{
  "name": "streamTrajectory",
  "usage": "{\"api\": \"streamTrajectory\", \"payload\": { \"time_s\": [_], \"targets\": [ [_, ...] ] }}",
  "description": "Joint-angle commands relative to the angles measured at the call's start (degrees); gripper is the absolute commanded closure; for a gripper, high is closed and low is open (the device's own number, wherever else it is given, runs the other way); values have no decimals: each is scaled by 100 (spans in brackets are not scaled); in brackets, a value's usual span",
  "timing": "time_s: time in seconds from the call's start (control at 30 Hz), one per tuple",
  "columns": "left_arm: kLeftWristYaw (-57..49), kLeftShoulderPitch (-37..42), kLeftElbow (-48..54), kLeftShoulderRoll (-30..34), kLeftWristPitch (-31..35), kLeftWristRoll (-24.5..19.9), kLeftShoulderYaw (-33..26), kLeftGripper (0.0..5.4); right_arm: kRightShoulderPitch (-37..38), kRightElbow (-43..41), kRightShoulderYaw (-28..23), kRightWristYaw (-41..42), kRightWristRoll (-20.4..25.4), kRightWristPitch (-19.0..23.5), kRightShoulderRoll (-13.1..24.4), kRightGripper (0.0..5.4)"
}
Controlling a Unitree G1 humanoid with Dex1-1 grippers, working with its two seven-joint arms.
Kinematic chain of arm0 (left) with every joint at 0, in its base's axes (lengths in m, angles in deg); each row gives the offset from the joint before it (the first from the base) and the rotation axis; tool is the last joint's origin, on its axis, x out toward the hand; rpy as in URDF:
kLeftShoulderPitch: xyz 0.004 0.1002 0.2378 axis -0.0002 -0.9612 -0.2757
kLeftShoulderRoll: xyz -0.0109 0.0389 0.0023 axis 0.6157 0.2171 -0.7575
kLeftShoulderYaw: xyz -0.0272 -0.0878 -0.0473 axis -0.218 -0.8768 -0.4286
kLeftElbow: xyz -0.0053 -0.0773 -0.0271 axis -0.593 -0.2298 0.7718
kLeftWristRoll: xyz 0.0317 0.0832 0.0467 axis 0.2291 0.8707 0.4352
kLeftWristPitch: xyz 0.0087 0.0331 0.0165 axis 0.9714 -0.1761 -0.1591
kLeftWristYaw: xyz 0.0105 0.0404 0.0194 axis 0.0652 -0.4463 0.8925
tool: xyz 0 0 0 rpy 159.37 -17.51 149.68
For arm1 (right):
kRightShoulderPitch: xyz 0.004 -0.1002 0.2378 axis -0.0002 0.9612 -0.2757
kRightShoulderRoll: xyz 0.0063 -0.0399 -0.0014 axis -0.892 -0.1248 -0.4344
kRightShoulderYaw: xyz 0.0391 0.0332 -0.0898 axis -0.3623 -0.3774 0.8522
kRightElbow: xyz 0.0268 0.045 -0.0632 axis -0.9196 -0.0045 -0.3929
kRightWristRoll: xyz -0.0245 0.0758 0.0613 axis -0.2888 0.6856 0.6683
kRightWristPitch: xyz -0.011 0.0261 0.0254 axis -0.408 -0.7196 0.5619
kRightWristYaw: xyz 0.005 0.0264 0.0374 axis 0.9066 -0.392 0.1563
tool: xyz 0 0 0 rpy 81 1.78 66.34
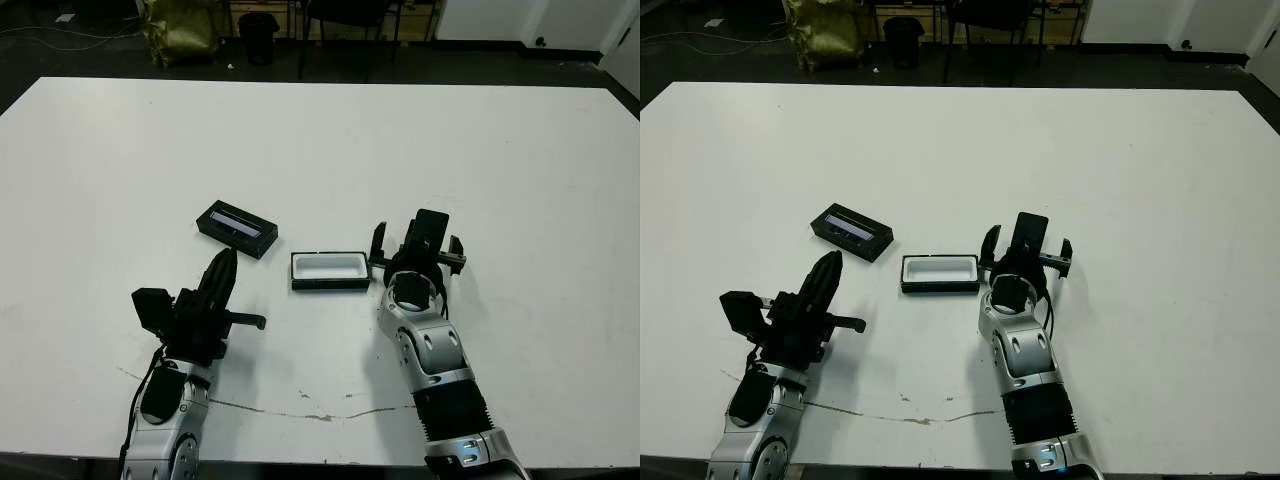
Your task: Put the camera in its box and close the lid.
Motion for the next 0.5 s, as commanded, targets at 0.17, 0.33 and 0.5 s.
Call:
{"api": "streamTrajectory", "payload": {
  "time_s": [0.17, 0.33, 0.5],
  "targets": [
    [-41, -104, -46, 71, 118, 101, 32, 540, 1062, 622, -25, 83, 249, -88, -686, 1],
    [44, -74, -162, 58, 2, 34, 6, 540, 1157, 872, -202, 118, 620, -529, -817, 1],
    [33, -74, -133, 85, 26, 52, -10, 540, 1116, 1041, -323, -93, 855, -678, -928, 1]
  ]
}}
